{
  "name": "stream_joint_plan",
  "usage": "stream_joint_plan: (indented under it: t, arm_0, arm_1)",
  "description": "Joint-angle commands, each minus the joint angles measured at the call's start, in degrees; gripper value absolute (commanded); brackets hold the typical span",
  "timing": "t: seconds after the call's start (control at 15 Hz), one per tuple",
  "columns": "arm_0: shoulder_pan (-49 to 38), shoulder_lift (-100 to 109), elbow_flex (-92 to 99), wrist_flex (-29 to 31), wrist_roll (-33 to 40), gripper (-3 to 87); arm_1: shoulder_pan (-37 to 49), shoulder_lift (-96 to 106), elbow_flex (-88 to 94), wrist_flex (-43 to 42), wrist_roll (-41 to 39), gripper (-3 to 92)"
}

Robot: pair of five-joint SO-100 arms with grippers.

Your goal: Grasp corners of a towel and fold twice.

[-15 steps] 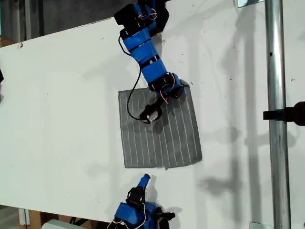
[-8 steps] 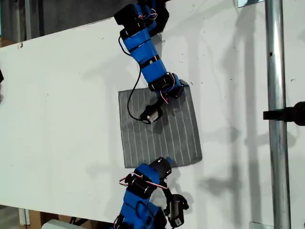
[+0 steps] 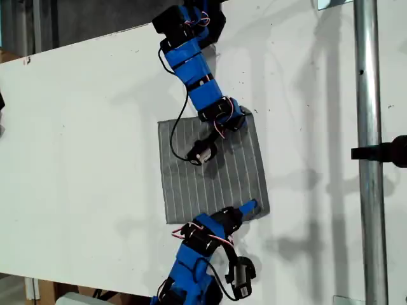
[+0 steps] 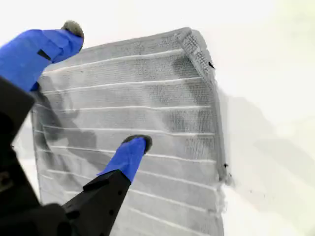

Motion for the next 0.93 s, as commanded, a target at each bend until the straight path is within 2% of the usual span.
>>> stream_joint_plan:
  t: [0.0,0.2,0.33,0.4,0.53,0.6,0.73,0.87]
  arm_0:
    - [1.23,-0.62,6.24,-7.38,-3.34,34.9]
    - [2.02,-4.57,14.41,-17.05,-7.03,31.9]
    - [3.08,-10.55,14.94,-19.51,-10.81,29.9]
    - [3.78,-11.95,16.17,-20.74,-12.66,25.5]
    - [5.45,-11.78,22.24,-26.72,-17.58,7.9]
    - [5.8,-11.43,24.96,-29.09,-20.48,3.4]
    - [6.15,-7.38,29.36,-32.78,-19.78,-2.7]
    - [5.8,0.09,31.2,-31.38,-15.91,-3.0]
  arm_1:
    - [-0.09,2.2,-1.23,-0.62,0.53,-0.2]
    - [-0.35,2.2,-1.23,-0.62,0.62,-0.2]
    - [-0.53,2.2,-1.23,-0.35,0.7,-0.2]
    - [-0.7,2.2,-1.14,-0.26,0.97,-0.2]
    - [-0.97,2.02,-0.7,-0.35,1.32,-0.2]
    - [-0.88,2.02,-0.7,-0.35,1.32,-0.2]
    - [-0.62,2.02,-0.7,-0.35,1.32,-0.2]
    - [-0.7,3.16,-1.05,0.09,1.32,-0.2]
